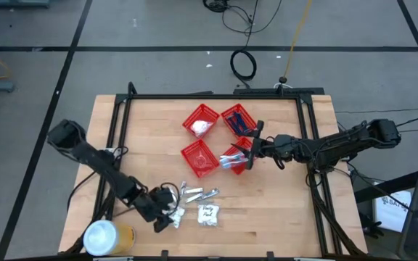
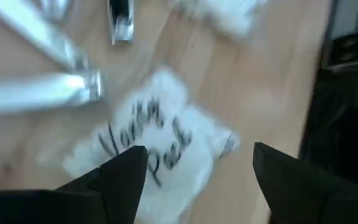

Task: Pick & Place Travel size toiletries
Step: Put the transparent cotton pack into the top left red bin

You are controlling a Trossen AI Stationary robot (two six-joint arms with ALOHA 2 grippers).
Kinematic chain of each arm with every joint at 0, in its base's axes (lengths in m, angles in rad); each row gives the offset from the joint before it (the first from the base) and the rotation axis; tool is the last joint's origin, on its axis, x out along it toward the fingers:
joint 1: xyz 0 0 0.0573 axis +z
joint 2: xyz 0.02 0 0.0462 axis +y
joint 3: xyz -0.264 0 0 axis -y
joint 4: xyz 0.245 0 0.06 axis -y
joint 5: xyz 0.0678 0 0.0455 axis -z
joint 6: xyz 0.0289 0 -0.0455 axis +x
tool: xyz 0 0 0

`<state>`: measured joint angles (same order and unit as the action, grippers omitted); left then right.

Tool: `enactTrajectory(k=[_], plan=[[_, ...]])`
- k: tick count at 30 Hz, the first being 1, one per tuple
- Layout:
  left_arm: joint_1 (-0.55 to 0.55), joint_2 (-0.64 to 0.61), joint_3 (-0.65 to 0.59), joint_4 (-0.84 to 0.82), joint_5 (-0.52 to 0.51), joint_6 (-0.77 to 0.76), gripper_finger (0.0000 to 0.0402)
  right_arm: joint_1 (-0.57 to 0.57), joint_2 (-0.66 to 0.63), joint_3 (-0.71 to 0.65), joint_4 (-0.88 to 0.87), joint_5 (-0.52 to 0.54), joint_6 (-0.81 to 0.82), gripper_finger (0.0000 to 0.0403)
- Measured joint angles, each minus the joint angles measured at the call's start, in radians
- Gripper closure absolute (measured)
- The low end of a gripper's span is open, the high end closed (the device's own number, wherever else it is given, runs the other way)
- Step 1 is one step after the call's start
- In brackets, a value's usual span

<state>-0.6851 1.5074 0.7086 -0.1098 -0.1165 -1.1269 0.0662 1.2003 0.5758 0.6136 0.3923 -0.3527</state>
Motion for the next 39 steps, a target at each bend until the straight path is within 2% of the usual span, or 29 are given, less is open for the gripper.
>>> enactTrajectory(k=[8, 14, 17, 22, 26, 29, 34, 39], plan=[[-0.006, 0.137, 0.005, 0.016, 0.025, -0.093, 0.0145, 0.000, 0.000, 0.000, 0.003, 0.000, 0.021, 0.0234], [0.005, 0.154, 0.004, 0.026, 0.077, -0.069, 0.0177, 0.000, 0.000, 0.000, 0.003, 0.000, 0.023, 0.0234], [0.005, 0.141, 0.001, 0.028, 0.084, -0.060, 0.0213, 0.000, 0.000, 0.000, 0.003, 0.000, 0.023, 0.0235], [0.013, 0.139, 0.001, 0.031, 0.117, -0.087, 0.0302, 0.000, 0.000, 0.000, 0.003, 0.000, 0.023, 0.0236], [0.032, 0.138, 0.001, 0.062, 0.226, -0.069, 0.0380, 0.000, 0.000, 0.000, 0.003, 0.000, 0.024, 0.0237], [0.043, 0.109, -0.002, 0.084, 0.270, -0.046, 0.0391, 0.000, 0.000, 0.000, 0.003, 0.000, 0.026, 0.0238], [0.061, 0.008, -0.004, 0.089, 0.202, 0.075, 0.0398, 0.000, 0.000, 0.000, 0.003, -0.001, 0.026, 0.0239], [0.115, -0.142, -0.003, 0.120, 0.013, 0.337, 0.0399, 0.000, 0.000, 0.000, 0.003, -0.001, 0.025, 0.0238]])
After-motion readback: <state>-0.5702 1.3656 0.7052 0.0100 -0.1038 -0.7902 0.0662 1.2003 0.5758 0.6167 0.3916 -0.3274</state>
